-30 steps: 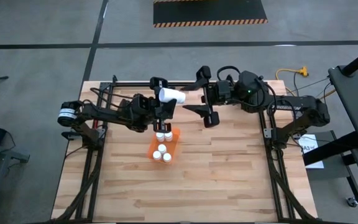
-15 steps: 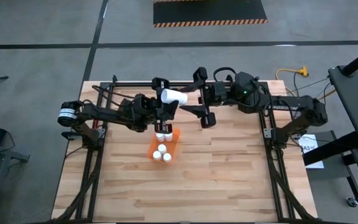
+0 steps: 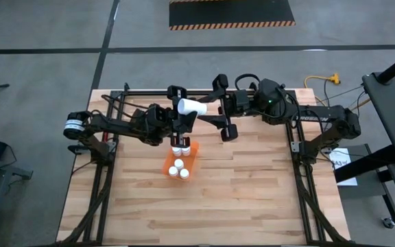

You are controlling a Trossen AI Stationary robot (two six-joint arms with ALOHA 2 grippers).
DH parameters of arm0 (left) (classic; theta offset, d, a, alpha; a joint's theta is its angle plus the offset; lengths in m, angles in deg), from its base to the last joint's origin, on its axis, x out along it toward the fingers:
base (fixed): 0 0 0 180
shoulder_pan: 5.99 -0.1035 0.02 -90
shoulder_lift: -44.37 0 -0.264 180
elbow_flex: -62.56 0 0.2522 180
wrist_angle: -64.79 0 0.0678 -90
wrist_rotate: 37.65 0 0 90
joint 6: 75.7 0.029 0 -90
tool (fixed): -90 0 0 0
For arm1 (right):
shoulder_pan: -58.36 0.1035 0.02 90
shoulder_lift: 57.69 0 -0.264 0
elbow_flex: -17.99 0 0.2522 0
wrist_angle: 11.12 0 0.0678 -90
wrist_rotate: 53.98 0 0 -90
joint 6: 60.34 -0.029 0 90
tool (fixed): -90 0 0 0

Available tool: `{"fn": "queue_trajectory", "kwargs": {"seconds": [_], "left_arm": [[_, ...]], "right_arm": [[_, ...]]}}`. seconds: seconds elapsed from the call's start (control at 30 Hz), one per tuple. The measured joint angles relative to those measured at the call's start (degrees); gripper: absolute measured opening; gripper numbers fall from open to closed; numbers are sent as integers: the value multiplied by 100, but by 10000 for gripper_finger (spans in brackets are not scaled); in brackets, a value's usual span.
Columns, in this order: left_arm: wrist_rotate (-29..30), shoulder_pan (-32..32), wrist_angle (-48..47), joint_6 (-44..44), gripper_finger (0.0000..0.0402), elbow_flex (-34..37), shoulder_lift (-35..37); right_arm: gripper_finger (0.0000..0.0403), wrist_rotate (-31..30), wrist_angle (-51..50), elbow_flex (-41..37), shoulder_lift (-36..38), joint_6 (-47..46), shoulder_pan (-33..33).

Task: Pick and place pill bottles into a basket
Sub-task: Put the white medicine bottle into the orange bin

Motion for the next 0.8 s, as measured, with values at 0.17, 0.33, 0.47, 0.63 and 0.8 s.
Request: {"fn": "queue_trajectory", "kwargs": {"seconds": [0.17,0.33,0.47,0.63,0.8], "left_arm": [[-45,-14,13,135,145,2,7],[-95,2,-7,306,144,2,10],[-129,-2,-15,257,144,2,11],[-340,0,-65,206,197,2,13],[-463,9,-79,-173,253,4,13]], "right_arm": [[158,-139,4,0,0,3,-10],[147,-133,17,-2,0,106,-7],[147,-191,15,-2,0,109,-7],[147,-188,24,-4,0,134,-44],[147,-183,44,-4,0,135,-53]]}}
